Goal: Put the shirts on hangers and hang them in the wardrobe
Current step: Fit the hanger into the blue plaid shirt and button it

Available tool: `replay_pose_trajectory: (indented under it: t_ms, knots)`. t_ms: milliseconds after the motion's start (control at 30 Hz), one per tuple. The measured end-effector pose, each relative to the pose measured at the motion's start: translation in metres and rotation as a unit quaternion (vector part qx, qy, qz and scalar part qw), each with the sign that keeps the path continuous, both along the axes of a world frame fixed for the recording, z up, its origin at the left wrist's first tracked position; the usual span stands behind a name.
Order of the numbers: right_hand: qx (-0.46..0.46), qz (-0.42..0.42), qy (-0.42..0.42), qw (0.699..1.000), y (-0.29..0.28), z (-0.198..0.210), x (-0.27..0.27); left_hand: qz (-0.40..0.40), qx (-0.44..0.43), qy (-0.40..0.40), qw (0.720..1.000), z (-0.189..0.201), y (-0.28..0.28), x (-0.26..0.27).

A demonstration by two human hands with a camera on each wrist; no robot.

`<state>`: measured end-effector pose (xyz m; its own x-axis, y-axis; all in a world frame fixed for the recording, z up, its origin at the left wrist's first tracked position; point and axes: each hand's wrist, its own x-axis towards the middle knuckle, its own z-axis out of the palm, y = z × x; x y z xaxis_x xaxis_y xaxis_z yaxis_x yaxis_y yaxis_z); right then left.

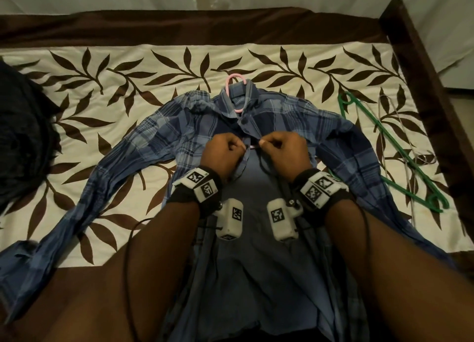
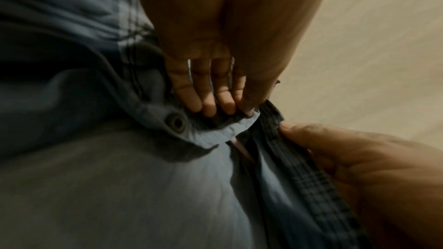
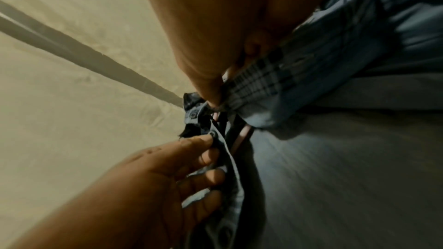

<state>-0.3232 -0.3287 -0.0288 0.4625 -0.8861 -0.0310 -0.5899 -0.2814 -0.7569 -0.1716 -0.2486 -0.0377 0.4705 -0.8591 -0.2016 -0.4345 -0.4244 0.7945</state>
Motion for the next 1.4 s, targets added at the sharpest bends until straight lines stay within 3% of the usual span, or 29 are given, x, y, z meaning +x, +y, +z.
replay_pose_trajectory:
  t_ms: [100, 200, 400, 567, 767, 1200, 1400]
  knots:
    - [0.052, -0.006, -0.052, 0.997, 0.001, 0.008, 0.001, -0.025, -0.005, -0.012, 1.000, 0.010, 0.001, 0.006]
    - [0.040, 0.011, -0.069, 0.997, 0.004, 0.018, 0.007, -0.046, 0.009, -0.021, 0.999, 0.019, 0.000, 0.008]
    - [0.012, 0.073, -0.013, 0.997, 0.013, 0.019, 0.015, -0.081, 0.044, -0.003, 0.996, 0.026, 0.000, 0.008]
    - [0.105, 0.018, -0.077, 0.991, 0.015, 0.006, 0.012, -0.042, 0.055, 0.081, 0.994, 0.025, 0.004, 0.005]
    - [0.217, -0.050, -0.172, 0.960, 0.018, 0.000, 0.013, -0.032, 0.070, 0.150, 0.986, 0.030, 0.006, 0.002]
    - [0.175, -0.034, -0.176, 0.968, 0.020, -0.003, 0.010, 0.001, 0.083, 0.177, 0.981, 0.034, 0.008, -0.004]
    - [0.149, -0.013, -0.181, 0.972, 0.021, 0.000, 0.007, 0.031, 0.087, 0.249, 0.964, 0.037, 0.010, -0.001]
